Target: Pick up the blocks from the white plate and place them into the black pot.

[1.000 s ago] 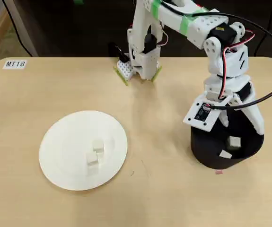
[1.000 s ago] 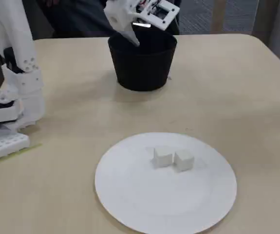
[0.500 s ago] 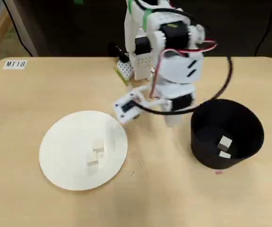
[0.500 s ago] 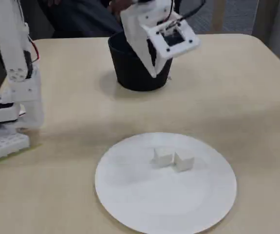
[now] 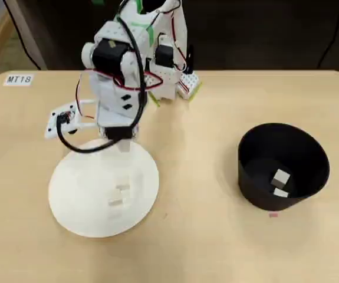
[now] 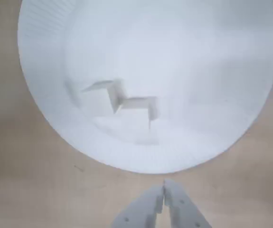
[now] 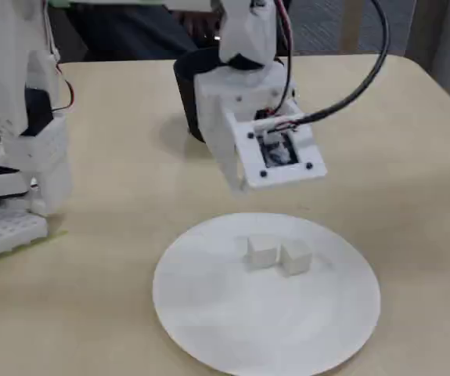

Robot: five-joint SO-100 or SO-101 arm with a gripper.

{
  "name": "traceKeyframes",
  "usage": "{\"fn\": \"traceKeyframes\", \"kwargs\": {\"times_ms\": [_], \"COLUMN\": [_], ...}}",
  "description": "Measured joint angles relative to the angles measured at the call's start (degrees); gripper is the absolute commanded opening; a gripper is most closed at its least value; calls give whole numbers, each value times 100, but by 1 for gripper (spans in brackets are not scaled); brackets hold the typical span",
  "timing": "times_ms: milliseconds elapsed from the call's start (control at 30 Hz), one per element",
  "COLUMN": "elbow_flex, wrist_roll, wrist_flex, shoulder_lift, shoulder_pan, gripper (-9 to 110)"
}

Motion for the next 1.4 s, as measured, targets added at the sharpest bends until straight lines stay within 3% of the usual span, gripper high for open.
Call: {"fn": "traceKeyframes", "kwargs": {"times_ms": [233, 400, 533, 1233, 1400], "elbow_flex": [-1222, -1582, -1582, -2417, -2540], "wrist_roll": [-422, -598, -650, -809, -791], "wrist_flex": [176, 193, 211, 220, 220], "shoulder_lift": [-1371, -1705, -1758, -2716, -2909], "shoulder_pan": [26, 211, 422, 404, 396], "gripper": [-1, 21, 25, 28, 20]}}
